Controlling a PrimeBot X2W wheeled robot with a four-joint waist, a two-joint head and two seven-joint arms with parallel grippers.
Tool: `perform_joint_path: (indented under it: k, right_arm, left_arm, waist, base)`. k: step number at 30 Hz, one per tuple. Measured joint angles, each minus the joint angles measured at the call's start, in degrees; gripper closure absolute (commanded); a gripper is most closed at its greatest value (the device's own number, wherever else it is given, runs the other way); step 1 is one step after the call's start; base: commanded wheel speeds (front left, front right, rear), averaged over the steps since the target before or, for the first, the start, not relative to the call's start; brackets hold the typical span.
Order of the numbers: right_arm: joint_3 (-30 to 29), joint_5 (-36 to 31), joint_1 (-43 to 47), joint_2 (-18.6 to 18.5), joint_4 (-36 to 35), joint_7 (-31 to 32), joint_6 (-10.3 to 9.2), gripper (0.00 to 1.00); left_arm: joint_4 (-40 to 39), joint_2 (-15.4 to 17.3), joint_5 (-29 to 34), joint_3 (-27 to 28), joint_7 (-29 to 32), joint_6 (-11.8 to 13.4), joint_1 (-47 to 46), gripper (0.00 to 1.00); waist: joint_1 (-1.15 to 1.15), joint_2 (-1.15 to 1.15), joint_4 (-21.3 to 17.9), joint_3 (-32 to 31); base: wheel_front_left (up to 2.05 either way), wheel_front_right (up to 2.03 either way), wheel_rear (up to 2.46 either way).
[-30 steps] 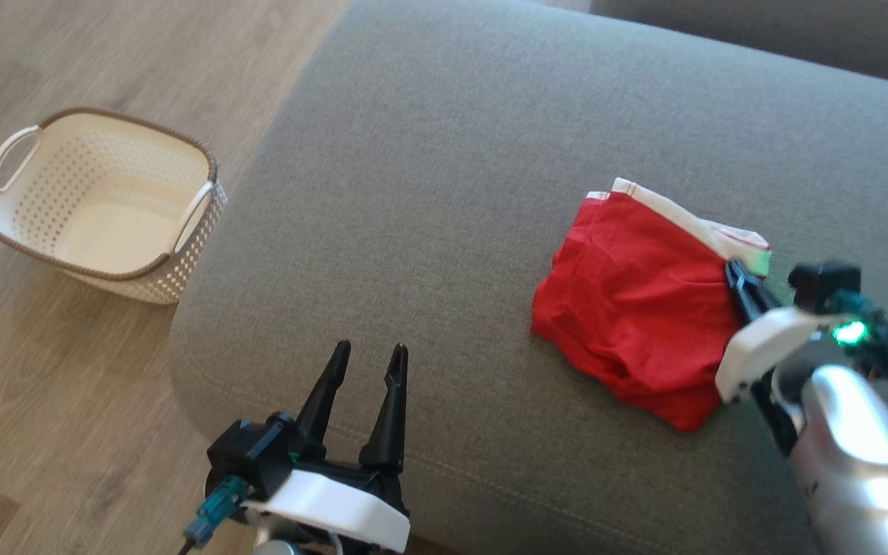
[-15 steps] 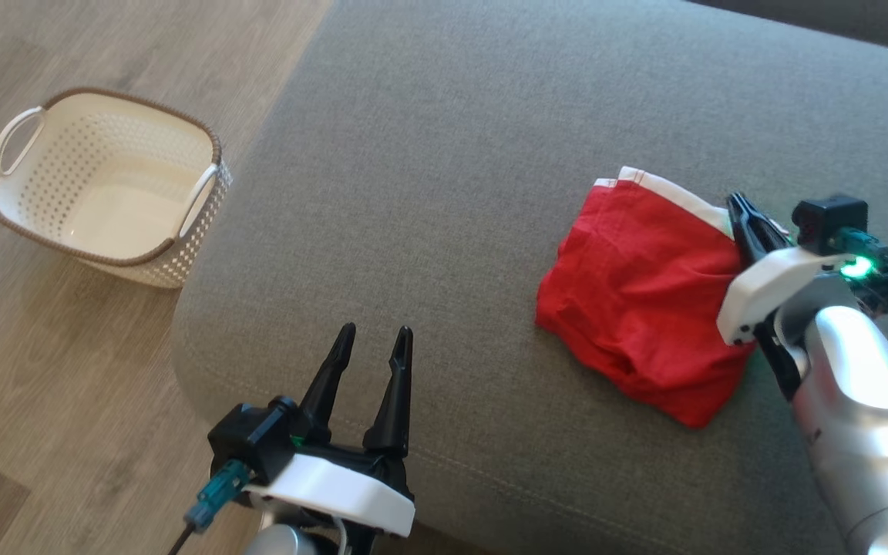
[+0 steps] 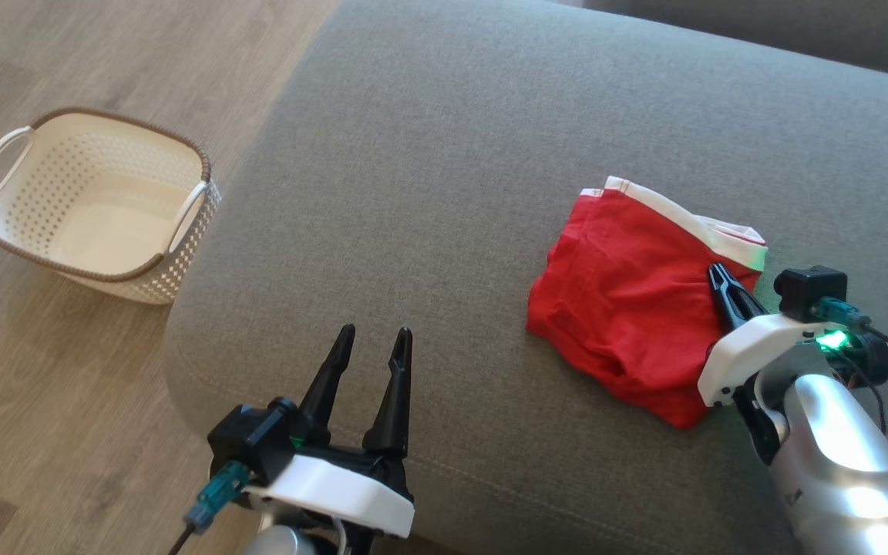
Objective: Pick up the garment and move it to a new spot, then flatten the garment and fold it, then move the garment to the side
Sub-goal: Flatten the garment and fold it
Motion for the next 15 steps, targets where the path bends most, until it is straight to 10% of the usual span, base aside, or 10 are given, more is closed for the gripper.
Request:
perform_joint_path:
  k: [15]
  right_arm:
    - [1.89, 2.13, -1.09, 1.40, -4.01, -0.01, 0.00, 1.00]
  left_arm:
    - [0.15, -0.01, 0.58, 2.15, 0.00, -0.01, 0.70, 0.00]
  waist:
    - [0.00, 0.00, -2.48, -2.69]
  base:
    - [0.00, 0.00, 0.00]
